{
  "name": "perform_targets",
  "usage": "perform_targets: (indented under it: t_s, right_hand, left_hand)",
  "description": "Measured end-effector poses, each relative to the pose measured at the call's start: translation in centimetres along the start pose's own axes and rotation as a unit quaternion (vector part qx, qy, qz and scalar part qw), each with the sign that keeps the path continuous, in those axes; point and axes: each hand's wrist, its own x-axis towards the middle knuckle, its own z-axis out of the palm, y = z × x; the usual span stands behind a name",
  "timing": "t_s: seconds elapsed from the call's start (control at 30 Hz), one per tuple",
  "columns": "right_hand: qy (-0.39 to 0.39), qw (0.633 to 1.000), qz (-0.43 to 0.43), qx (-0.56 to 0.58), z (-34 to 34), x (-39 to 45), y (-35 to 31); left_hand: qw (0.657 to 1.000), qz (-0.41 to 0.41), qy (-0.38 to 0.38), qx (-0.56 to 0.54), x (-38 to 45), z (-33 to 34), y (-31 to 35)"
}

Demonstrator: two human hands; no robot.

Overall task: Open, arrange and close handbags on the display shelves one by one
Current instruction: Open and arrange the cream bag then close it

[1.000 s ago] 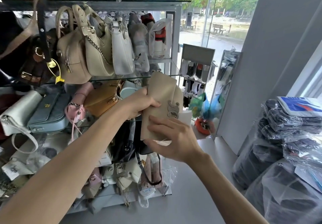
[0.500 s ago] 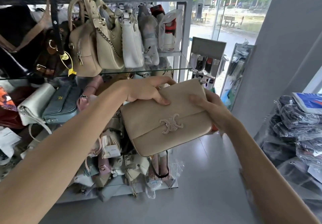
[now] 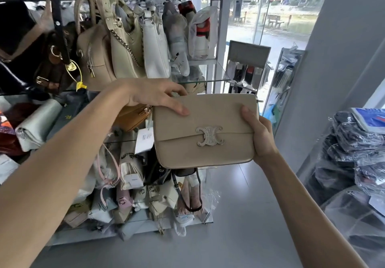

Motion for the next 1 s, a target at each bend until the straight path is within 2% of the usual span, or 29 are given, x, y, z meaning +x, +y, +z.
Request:
perform_targets:
  t_s: [0.23,0.5,0.6,0.73,0.8,0.9,1.0]
  right_hand:
    - [0.026,1.000,0.006,0.014,-0.4,0.8,0.8]
    - [0.038,0.999,0.023,0.021,-0.2,2.3,2.4]
    - [0.050,0.998,0.031,0.002,0.2,3.3,3.2]
    - [0.084,0.990,0.076,-0.085,1.6,5.7,4.8]
    - [0.074,0.980,0.111,-0.150,2.2,7.0,5.6]
    - [0.044,0.954,0.179,-0.235,3.5,7.8,5.8]
    - [0.001,0.944,0.254,-0.211,5.3,8.7,5.1]
  left_hand:
    - [0.993,0.032,0.037,-0.107,0.5,0.2,-4.3]
    - [0.979,0.094,0.084,-0.158,1.6,0.8,-5.9]
    - [0.960,0.091,0.147,-0.221,2.7,1.7,-7.0]
    - [0.929,0.086,0.255,-0.255,4.5,4.3,-7.9]
    - [0.911,0.103,0.295,-0.268,5.1,5.9,-7.9]
    - [0.893,0.111,0.383,-0.210,6.0,8.9,-8.2]
    - [0.858,0.138,0.444,-0.217,7.2,11.8,-8.2]
